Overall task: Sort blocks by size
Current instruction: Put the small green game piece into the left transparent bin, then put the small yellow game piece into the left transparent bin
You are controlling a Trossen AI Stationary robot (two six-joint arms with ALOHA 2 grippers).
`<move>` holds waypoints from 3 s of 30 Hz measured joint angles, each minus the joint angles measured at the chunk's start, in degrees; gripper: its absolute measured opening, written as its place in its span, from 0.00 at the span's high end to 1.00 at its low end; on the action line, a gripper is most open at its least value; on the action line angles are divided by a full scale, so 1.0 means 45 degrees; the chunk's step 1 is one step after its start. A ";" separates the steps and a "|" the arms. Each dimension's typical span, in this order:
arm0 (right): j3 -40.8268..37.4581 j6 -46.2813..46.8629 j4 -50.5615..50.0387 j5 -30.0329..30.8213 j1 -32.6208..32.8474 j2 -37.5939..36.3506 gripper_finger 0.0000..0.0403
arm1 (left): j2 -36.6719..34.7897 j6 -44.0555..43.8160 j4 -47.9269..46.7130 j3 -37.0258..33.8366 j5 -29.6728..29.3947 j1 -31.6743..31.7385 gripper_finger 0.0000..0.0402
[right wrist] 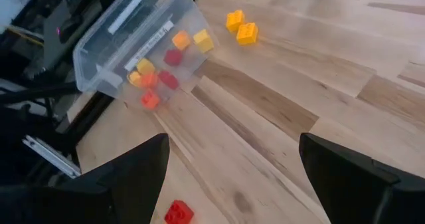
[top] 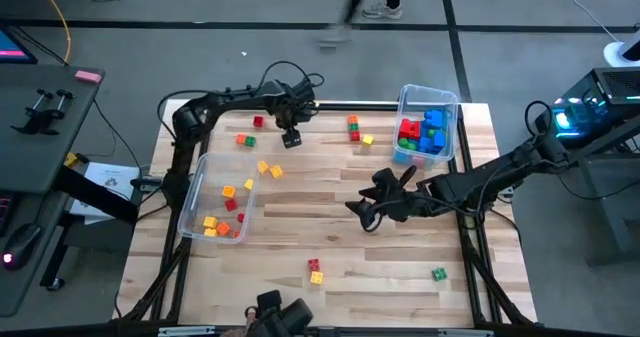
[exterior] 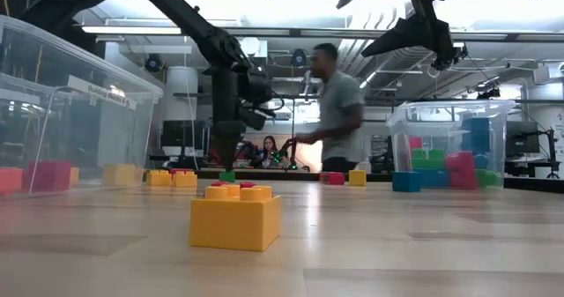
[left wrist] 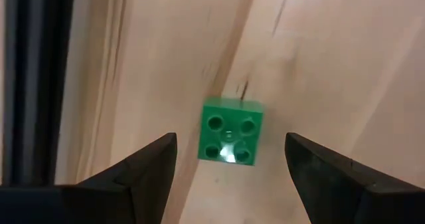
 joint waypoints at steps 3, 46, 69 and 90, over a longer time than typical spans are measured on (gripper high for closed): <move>0.0001 0.0089 0.0116 0.0083 0.0000 0.0000 0.18 | 0.0446 0.0019 0.0001 0.0005 -0.0008 0.0090 0.34; 0.0000 -0.1402 -0.0686 0.0571 -0.0112 0.0010 0.18 | -1.3875 -1.1065 -0.2571 -0.3650 0.0036 -0.7439 0.76; 0.0002 -0.1354 -0.0643 0.0376 -0.0112 0.0010 0.18 | -1.3439 -1.3755 -0.6447 -0.5605 0.0555 -0.9027 0.27; 0.0001 -0.0679 -0.0510 0.0381 -0.0112 0.0010 0.18 | -0.2493 -0.6325 -0.5570 0.0416 -0.0581 -0.4430 0.29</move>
